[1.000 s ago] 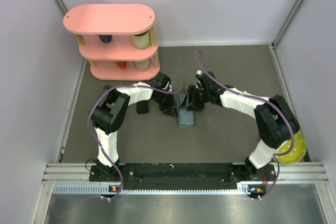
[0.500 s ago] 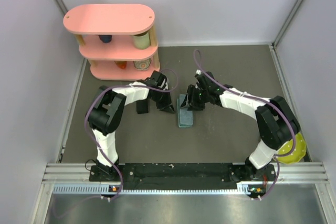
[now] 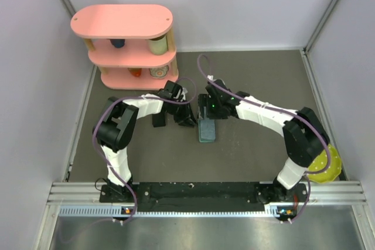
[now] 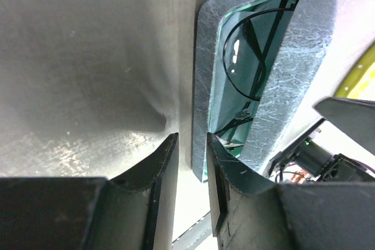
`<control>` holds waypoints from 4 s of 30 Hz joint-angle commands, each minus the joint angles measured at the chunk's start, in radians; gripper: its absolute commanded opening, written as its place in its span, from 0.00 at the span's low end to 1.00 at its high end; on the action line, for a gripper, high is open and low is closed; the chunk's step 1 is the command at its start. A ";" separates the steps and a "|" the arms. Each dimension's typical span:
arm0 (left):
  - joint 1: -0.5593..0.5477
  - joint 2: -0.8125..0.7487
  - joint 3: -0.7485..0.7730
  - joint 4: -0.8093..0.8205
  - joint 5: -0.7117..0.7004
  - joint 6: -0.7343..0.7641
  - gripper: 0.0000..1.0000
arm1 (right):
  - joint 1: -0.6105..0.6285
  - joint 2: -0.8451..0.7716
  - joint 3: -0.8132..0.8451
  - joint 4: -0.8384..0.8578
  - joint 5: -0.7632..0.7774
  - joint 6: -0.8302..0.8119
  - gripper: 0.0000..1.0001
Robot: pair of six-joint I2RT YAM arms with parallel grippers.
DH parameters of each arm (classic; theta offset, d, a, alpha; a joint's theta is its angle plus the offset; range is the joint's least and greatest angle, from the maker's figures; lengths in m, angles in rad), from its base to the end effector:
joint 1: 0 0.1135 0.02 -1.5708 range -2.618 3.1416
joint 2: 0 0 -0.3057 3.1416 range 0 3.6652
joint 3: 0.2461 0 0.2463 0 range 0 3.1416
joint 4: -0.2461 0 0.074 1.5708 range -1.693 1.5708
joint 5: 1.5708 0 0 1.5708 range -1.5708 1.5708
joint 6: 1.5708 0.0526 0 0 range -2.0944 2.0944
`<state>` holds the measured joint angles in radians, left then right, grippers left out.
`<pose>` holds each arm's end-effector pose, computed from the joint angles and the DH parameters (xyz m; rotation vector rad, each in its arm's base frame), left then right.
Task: Organize the sunglasses
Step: Close the case with sunglasses at the center of the board, then open the case with the sunglasses at the center of the board.
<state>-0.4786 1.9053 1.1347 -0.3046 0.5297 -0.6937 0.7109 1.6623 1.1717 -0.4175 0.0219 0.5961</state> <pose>0.3342 -0.2034 0.1739 -0.1110 2.8421 -1.0383 0.2772 0.2372 0.2585 -0.1370 2.5516 0.5122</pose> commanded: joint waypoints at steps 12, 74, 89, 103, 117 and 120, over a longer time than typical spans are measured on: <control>0.006 0.041 -0.024 0.118 0.128 -0.075 0.33 | 0.038 0.114 0.020 -0.023 0.079 0.007 0.74; -0.003 0.109 0.023 -0.053 0.000 -0.013 0.12 | -0.381 -0.096 -0.609 0.717 -0.583 0.136 0.58; -0.003 0.115 0.027 -0.074 -0.034 -0.036 0.07 | -0.421 -0.168 -0.664 0.622 -0.473 0.087 0.68; -0.006 0.084 0.040 -0.050 0.030 -0.035 0.15 | -0.419 -0.311 -0.538 0.399 -0.412 0.007 0.60; -0.008 0.017 0.046 -0.010 0.082 -0.038 0.32 | -0.315 -0.401 -0.219 0.117 -0.291 -0.033 0.59; -0.008 0.000 0.040 -0.002 0.076 -0.035 0.37 | -0.210 -0.359 -0.156 0.074 -0.214 -0.012 0.55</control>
<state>-0.4919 1.9736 1.1751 -0.3180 0.6258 -0.7418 0.3939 1.2812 0.9157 -0.2737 -0.2836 0.5934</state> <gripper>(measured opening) 0.347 0.576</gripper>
